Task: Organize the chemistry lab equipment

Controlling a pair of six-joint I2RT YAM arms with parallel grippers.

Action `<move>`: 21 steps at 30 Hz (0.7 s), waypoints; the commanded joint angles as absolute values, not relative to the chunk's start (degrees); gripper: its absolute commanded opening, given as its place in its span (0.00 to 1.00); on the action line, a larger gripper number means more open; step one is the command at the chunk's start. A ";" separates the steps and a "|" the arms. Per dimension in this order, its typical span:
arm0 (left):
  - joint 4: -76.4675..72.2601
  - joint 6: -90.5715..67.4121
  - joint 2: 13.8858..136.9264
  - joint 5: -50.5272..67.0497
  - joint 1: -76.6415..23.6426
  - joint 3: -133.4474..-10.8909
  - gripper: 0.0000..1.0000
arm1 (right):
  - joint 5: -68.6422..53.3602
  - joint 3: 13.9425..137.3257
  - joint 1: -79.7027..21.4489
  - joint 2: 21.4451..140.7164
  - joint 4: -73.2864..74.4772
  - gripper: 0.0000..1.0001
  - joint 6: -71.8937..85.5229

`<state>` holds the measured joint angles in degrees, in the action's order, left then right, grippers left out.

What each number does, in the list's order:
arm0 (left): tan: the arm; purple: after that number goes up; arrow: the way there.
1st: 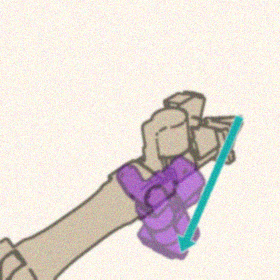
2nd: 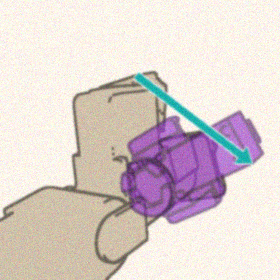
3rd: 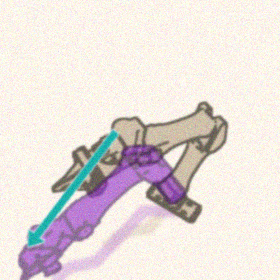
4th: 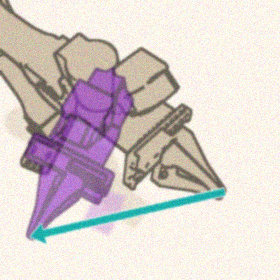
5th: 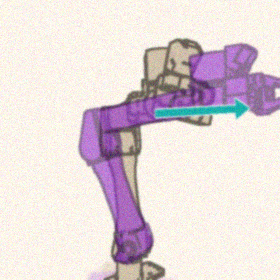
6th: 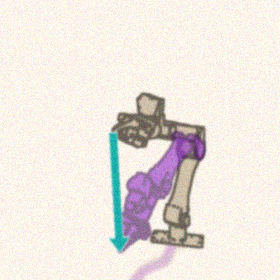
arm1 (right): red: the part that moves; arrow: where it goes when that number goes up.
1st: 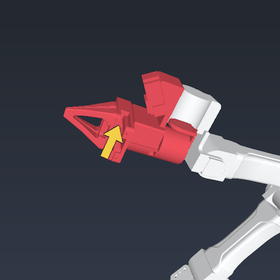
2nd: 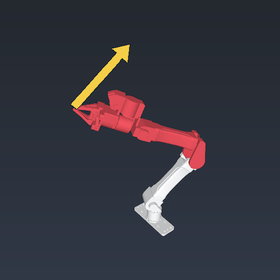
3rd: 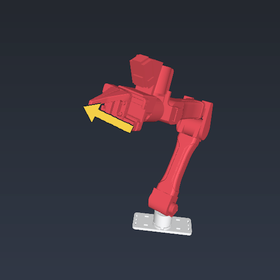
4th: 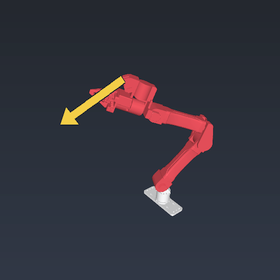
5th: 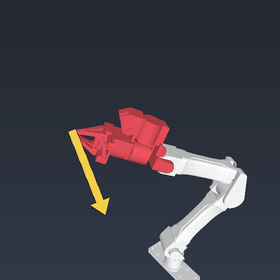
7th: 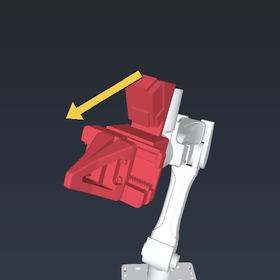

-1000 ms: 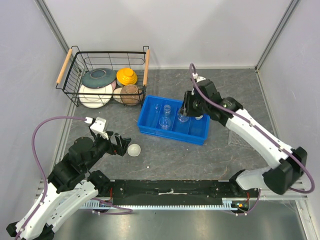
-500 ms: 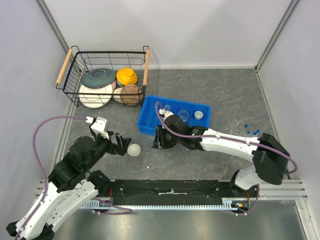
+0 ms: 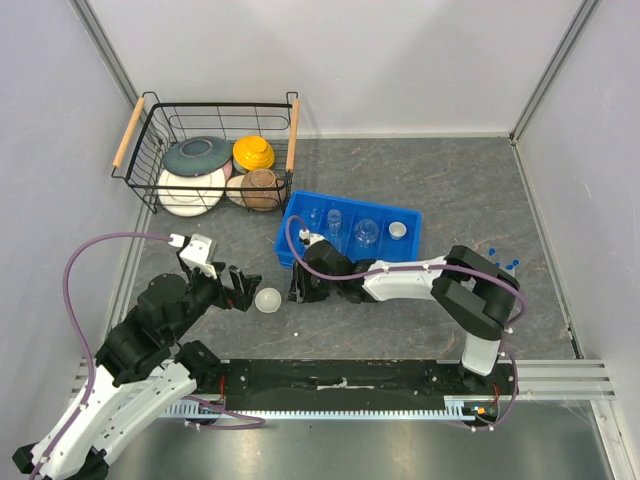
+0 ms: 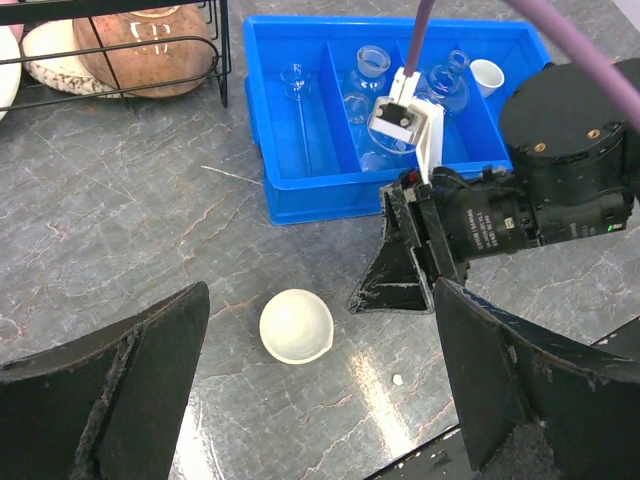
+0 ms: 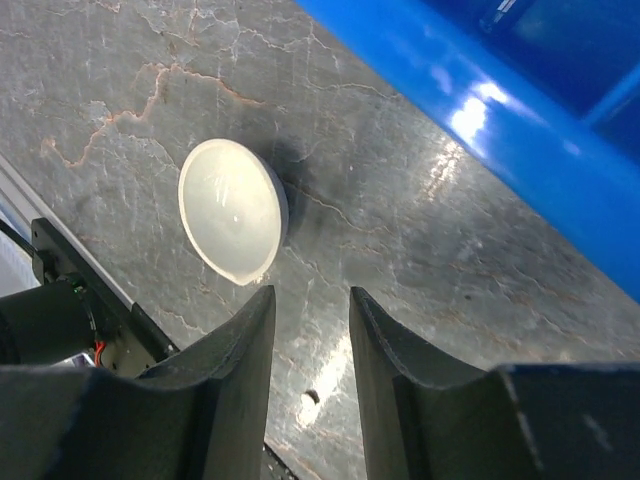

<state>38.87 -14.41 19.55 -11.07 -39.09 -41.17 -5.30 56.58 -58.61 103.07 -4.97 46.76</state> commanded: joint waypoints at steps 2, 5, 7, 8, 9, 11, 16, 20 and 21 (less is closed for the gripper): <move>37.53 -13.36 19.51 -12.57 -39.29 -41.31 1.00 | -7.03 60.82 -59.68 106.26 -10.81 0.43 47.81; 37.62 -13.36 19.42 -12.48 -39.29 -41.31 1.00 | -7.56 61.70 -60.12 107.58 -11.51 0.43 47.90; 37.62 -13.36 19.42 -12.39 -39.29 -41.31 1.00 | -7.91 62.14 -60.64 108.54 -11.78 0.43 48.08; 37.62 -13.36 19.42 -12.39 -39.29 -41.22 1.00 | -8.08 62.57 -60.73 108.89 -11.78 0.43 48.08; 37.53 -13.36 19.42 -12.39 -39.29 -41.22 1.00 | -8.00 62.75 -60.82 109.51 -11.78 0.43 48.08; 37.53 -13.36 19.34 -12.30 -39.29 -41.22 1.00 | -8.09 63.19 -61.17 110.04 -11.95 0.43 48.08; 37.53 -13.36 19.16 -12.30 -39.29 -41.22 1.00 | -8.00 63.81 -61.08 111.36 -12.04 0.43 47.99; 37.53 -13.36 18.98 -12.39 -39.29 -41.22 1.00 | -7.12 63.72 -61.08 111.88 -11.69 0.43 47.73; 37.53 -13.36 18.90 -12.48 -39.29 -41.22 1.00 | -7.03 63.63 -61.08 112.06 -11.60 0.43 47.64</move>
<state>38.87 -14.41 19.44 -11.73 -39.09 -41.17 -7.68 61.63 -60.93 111.24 -9.85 47.75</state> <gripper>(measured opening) 0.997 0.427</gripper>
